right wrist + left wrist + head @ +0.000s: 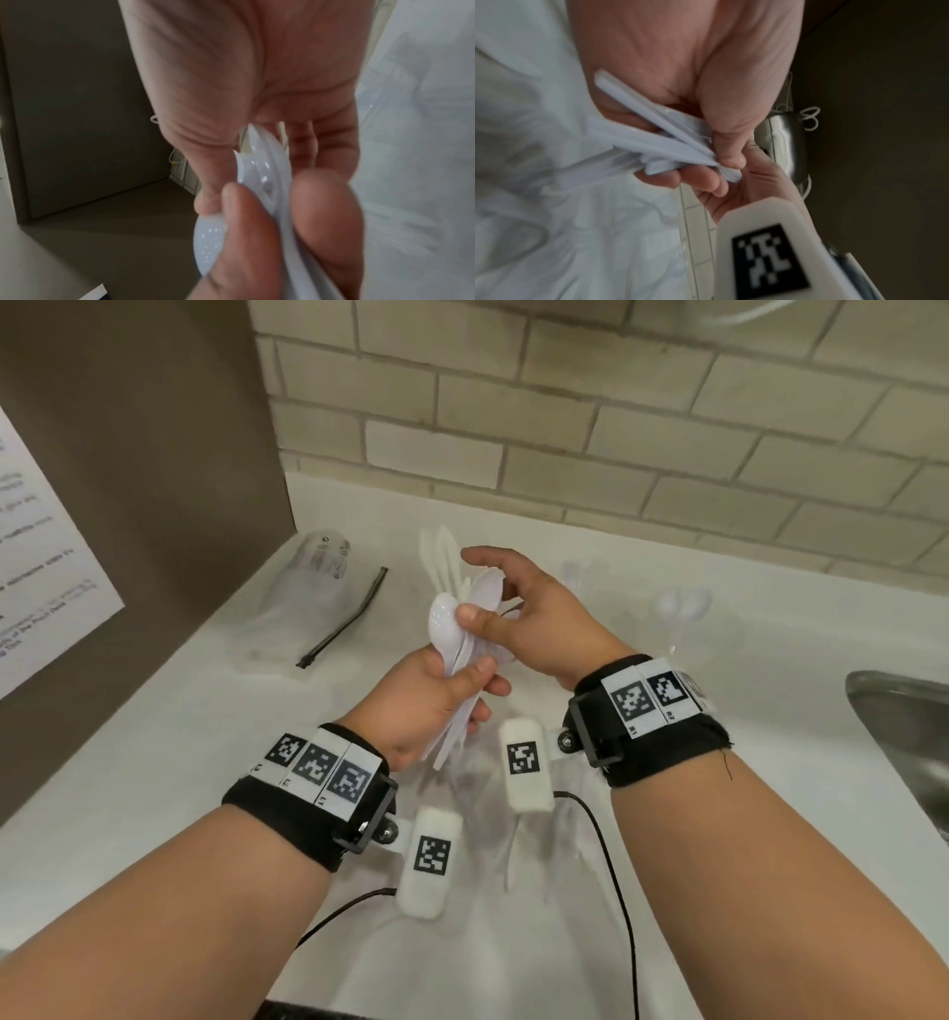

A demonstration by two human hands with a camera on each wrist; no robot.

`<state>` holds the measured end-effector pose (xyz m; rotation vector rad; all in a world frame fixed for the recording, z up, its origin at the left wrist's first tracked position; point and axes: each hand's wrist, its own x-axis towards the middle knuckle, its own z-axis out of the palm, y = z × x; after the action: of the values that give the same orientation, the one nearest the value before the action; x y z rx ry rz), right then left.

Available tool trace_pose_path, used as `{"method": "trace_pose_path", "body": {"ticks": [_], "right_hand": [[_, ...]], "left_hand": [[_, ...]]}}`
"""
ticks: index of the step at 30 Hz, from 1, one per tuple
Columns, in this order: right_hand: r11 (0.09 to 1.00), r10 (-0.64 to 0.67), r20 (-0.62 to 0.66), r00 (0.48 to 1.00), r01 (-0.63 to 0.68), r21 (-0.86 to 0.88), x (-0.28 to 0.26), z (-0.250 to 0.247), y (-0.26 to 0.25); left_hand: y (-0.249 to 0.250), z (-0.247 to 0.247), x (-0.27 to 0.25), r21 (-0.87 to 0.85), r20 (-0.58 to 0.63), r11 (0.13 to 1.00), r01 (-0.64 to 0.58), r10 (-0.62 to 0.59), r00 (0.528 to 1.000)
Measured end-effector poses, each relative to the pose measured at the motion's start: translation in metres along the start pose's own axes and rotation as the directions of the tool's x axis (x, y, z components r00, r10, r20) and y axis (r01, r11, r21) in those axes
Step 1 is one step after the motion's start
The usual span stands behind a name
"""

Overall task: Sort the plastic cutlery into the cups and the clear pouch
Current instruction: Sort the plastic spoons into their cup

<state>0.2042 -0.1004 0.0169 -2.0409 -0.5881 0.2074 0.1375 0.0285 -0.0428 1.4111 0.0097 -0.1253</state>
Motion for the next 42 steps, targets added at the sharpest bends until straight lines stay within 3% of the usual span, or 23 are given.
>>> {"method": "trace_pose_path", "body": {"ticks": [2,6,12,17,30,34,37,39,42], "right_hand": [[0.999,0.027,0.027,0.999,-0.027,0.017,-0.008,-0.005,0.004],[0.997,0.047,-0.071,0.996,-0.043,0.057,-0.019,-0.014,0.014],[0.990,0.093,-0.134,0.987,-0.078,0.116,-0.031,-0.031,0.019],[0.995,0.051,-0.173,0.984,-0.065,-0.074,-0.031,-0.042,0.013],[0.991,-0.095,-0.234,0.968,0.070,-0.111,0.015,-0.031,-0.022],[0.994,-0.111,-0.381,0.918,0.110,-0.026,0.038,-0.033,-0.038],[0.965,-0.097,-0.583,0.807,0.219,0.142,0.051,-0.041,-0.047],[0.951,-0.104,-0.664,0.740,0.269,0.151,0.059,-0.044,-0.044],[0.970,-0.128,-0.629,0.767,0.228,0.082,0.075,-0.035,-0.032]], "left_hand": [[-0.003,0.011,-0.001,0.007,0.021,1.000,-0.010,0.010,1.000],[-0.009,0.028,-0.002,0.009,0.031,1.000,-0.021,0.021,0.999],[-0.012,0.040,-0.003,0.200,0.047,0.978,-0.068,0.059,0.997],[-0.017,0.048,-0.005,0.303,0.038,0.948,-0.093,0.085,0.996],[-0.004,0.012,-0.008,0.289,-0.026,0.954,-0.075,0.086,0.996],[-0.001,-0.003,-0.012,0.274,-0.054,0.960,-0.062,0.080,0.995],[-0.002,-0.014,-0.013,0.255,-0.078,0.966,-0.039,0.061,0.995],[-0.004,-0.017,-0.014,0.183,-0.099,0.983,-0.007,0.026,0.995],[-0.003,-0.025,-0.014,0.067,-0.148,0.997,0.024,-0.014,0.989]]}}
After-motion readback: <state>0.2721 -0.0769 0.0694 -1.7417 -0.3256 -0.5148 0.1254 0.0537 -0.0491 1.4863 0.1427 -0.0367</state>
